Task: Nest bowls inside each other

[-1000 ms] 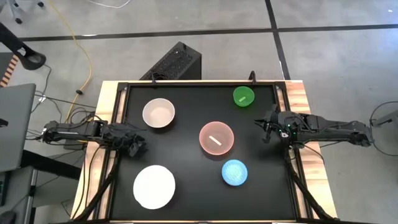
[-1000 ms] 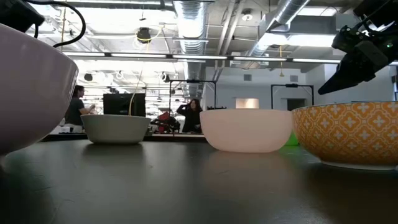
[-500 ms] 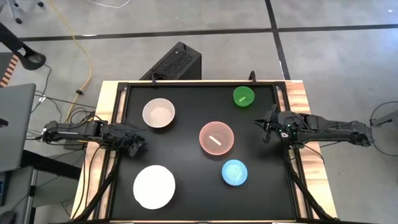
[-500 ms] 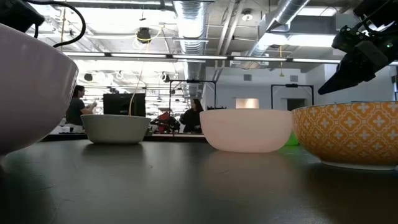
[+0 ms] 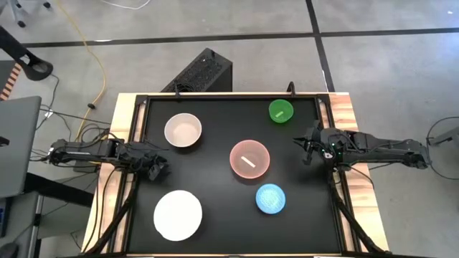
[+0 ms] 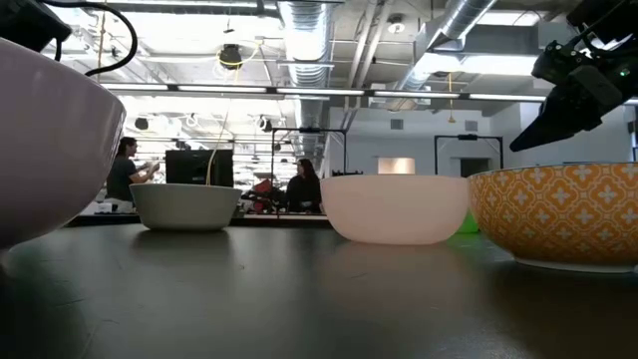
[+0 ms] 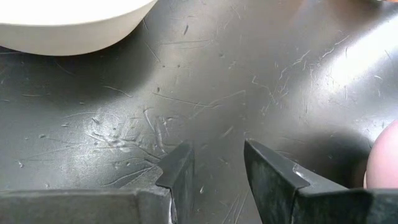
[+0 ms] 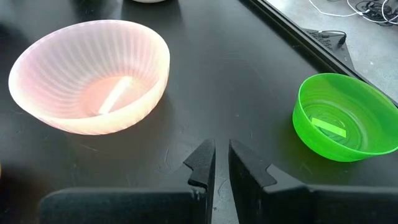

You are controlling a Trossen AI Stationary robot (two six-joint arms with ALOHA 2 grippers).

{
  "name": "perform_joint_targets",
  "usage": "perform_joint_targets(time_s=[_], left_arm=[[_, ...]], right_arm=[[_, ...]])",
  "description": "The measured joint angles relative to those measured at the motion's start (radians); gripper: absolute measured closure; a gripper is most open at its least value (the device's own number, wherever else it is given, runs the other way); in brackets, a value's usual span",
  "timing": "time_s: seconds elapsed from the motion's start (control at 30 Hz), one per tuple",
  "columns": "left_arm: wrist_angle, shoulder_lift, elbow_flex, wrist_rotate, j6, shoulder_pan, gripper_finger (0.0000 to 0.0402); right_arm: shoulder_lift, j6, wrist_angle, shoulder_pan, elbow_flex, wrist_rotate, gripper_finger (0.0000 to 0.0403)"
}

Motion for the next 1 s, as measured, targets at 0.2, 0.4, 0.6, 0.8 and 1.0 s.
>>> perform_joint_targets(time_s=[0.2,0.4,0.6,0.8,1.0], left_arm=[[0.0,0.0,0.0,0.0,0.0,0.0,0.0274],[0.0,0.0,0.0,0.0,0.0,0.0,0.0274],[0.0,0.0,0.0,0.0,0.0,0.0,0.0274],[0.0,0.0,0.0,0.0,0.0,0.0,0.0274],[0.0,0.0,0.0,0.0,0.0,0.0,0.0274]], right_arm=[[0.0,0.0,0.0,0.0,0.0,0.0,0.0337],[0.0,0.0,0.0,0.0,0.0,0.0,0.0337],[0.0,0.0,0.0,-0.001,0.0,0.0,0.0337],[0.003,0.001,0.0,-0.016,0.0,0.0,0.0337],[0.003,0.001,0.0,-0.016,0.0,0.0,0.0337]])
